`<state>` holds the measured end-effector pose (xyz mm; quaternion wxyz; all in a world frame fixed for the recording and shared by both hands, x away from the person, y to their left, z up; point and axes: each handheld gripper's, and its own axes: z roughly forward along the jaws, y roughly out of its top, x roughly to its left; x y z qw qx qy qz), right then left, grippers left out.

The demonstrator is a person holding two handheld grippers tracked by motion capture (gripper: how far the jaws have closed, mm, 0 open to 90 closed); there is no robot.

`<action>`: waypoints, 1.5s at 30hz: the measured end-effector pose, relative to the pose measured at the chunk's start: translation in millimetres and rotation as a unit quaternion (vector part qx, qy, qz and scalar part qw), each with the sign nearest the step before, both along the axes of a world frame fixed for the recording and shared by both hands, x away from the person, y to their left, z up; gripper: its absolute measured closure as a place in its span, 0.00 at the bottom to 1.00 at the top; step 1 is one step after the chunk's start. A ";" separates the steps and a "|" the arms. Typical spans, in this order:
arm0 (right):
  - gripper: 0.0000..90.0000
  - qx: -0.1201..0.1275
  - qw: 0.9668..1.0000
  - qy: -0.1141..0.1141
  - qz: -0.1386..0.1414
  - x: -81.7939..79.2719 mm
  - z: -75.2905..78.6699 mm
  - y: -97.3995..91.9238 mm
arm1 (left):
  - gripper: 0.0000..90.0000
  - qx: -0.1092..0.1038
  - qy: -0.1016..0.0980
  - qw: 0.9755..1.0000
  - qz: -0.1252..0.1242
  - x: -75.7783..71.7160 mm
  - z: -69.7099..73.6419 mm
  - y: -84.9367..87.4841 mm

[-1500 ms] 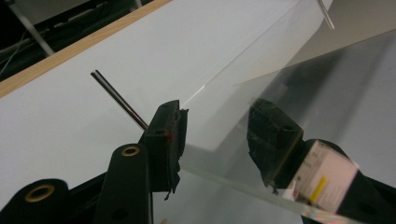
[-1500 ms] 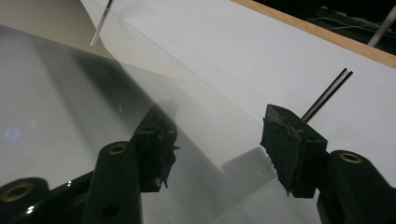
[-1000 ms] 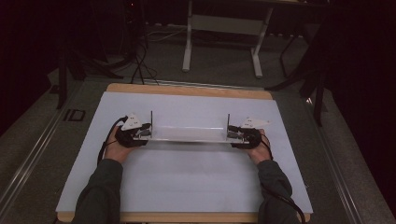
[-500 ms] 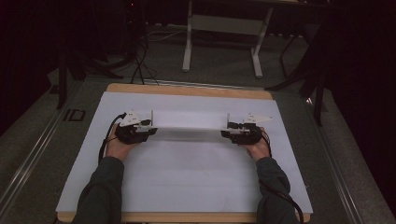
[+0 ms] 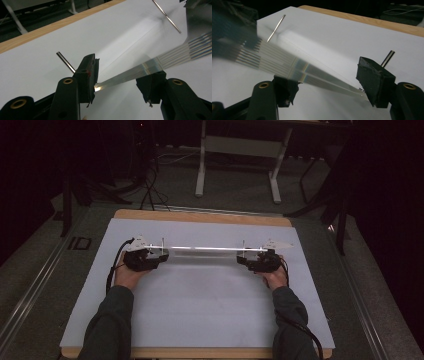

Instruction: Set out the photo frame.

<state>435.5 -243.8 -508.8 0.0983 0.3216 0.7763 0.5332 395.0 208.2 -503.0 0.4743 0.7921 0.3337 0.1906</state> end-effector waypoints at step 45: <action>0.51 0.014 0.997 -0.031 -0.063 -7.7 23.5 3.0 | 0.60 -0.002 -0.017 0.999 0.027 1.5 12.8 -8.8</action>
